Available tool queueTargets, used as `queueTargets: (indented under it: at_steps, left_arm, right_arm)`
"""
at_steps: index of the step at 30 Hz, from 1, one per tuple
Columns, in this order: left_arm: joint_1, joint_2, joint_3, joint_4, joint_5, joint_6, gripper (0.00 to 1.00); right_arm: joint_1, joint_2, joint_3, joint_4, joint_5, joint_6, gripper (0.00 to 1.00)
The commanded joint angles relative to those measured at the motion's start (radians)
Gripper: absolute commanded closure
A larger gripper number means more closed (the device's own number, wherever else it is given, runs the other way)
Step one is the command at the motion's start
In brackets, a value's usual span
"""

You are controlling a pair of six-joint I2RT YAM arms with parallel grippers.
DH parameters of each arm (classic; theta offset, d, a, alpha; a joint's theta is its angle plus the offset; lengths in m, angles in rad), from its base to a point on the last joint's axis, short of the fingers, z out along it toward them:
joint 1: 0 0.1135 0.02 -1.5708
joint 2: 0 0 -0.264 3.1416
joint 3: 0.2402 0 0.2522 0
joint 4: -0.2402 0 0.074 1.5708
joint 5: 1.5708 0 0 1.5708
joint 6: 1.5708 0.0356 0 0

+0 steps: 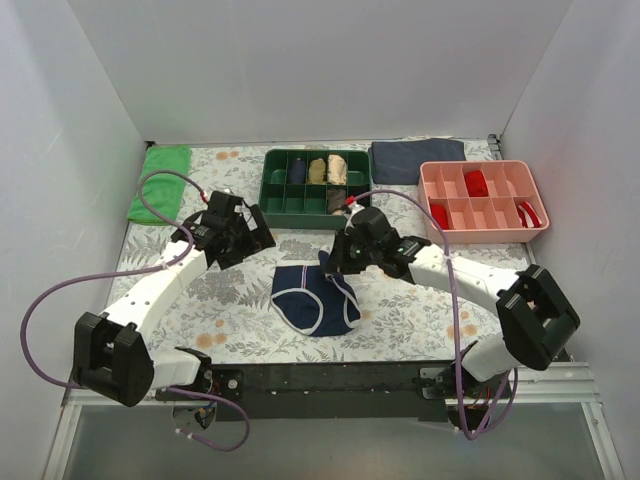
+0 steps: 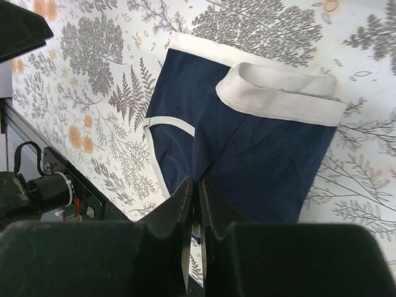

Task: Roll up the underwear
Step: Fold the underwear at the center of the board.

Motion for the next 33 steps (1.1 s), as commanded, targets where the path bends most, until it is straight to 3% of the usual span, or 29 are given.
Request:
queueTargets:
  at_steps: [1, 7, 13, 33]
  left_arm:
    - [0.030, -0.064, -0.018, -0.011, -0.005, 0.020, 0.02]
    - [0.061, -0.079, -0.034, -0.017, 0.000, 0.024, 0.02]
    - [0.101, -0.084, -0.038, -0.021, 0.016, 0.024, 0.02]
    - [0.196, -0.105, -0.052, -0.014, 0.070, 0.029, 0.02]
  right_arm:
    - [0.073, 0.058, 0.108, -0.094, 0.125, 0.003, 0.85]
    - [0.199, 0.163, 0.271, -0.273, 0.346, -0.020, 0.85]
    - [0.271, 0.265, 0.386, -0.353, 0.429, 0.032, 0.85]
    - [0.325, 0.430, 0.542, -0.327, 0.400, 0.075, 0.84]
